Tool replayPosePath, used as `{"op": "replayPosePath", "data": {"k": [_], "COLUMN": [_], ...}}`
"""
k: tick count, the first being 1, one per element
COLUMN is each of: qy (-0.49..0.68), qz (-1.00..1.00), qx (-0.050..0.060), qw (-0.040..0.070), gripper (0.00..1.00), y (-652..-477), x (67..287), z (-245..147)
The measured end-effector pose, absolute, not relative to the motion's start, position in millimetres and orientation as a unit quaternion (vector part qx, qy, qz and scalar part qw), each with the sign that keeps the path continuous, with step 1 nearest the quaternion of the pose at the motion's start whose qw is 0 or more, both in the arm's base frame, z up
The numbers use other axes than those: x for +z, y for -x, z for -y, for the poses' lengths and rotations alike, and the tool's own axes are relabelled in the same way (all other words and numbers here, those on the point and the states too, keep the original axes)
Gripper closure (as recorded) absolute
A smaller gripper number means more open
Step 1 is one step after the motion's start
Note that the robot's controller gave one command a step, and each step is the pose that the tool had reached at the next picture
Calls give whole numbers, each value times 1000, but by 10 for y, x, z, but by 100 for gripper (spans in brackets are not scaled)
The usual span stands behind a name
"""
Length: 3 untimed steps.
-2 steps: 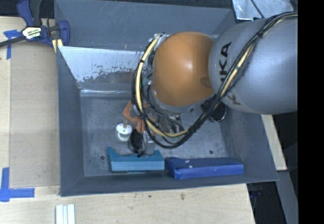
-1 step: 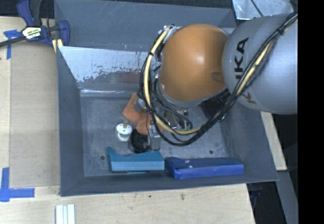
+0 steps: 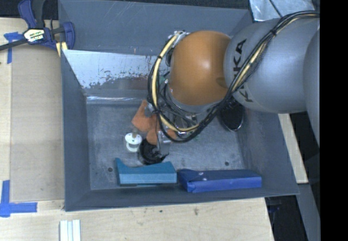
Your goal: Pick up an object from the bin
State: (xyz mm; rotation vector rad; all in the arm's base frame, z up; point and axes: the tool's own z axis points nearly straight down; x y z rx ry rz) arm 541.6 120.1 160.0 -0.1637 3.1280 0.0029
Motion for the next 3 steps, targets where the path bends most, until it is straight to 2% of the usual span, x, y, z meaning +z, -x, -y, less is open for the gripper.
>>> {"op": "replayPosePath", "data": {"k": [1, 2, 3], "qy": [67, 95, 95], "qz": [-998, -995, -995], "qx": [0, 1, 1], "qw": [2, 6, 6], "gripper": [0, 100, 100], "y": [-5407, -5473, -5473], "x": [1128, 884, 885], "z": [-940, -787, -787]}}
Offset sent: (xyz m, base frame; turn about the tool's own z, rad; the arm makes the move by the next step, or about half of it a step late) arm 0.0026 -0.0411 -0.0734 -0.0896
